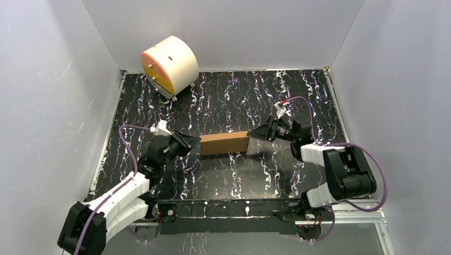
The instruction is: Fold the paper box
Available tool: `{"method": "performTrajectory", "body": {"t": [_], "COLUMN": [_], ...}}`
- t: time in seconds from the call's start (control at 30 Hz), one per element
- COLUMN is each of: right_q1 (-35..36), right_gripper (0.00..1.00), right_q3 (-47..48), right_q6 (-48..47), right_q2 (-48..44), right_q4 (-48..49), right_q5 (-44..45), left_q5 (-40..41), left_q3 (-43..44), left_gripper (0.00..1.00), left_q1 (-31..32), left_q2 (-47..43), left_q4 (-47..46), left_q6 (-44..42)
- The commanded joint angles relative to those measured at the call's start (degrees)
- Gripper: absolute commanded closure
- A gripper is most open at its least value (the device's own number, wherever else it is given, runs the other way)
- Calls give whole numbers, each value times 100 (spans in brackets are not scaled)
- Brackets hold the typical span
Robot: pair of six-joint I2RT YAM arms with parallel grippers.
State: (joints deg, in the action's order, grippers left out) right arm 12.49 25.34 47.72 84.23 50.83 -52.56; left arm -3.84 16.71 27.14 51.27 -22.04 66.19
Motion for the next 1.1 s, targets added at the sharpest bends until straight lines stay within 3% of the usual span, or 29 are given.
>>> {"method": "performTrajectory", "body": {"t": [0.0, 0.43, 1.07], "right_q1": [-21, -19, -89], "right_gripper": [19, 42, 76], "right_q3": [307, 236, -709], "right_q6": [-86, 53, -385], "right_q2": [-281, 489, 1956], "right_q4": [-203, 242, 1166], "right_q5": [5, 242, 300], "left_q5": [-13, -10, 287], "left_q3": [-50, 1, -409], "left_gripper": [100, 100, 100], "left_q1": [11, 11, 2], "left_q2": [140, 108, -6], "left_q4": [968, 1011, 1065], "left_q6": [-374, -446, 119]}}
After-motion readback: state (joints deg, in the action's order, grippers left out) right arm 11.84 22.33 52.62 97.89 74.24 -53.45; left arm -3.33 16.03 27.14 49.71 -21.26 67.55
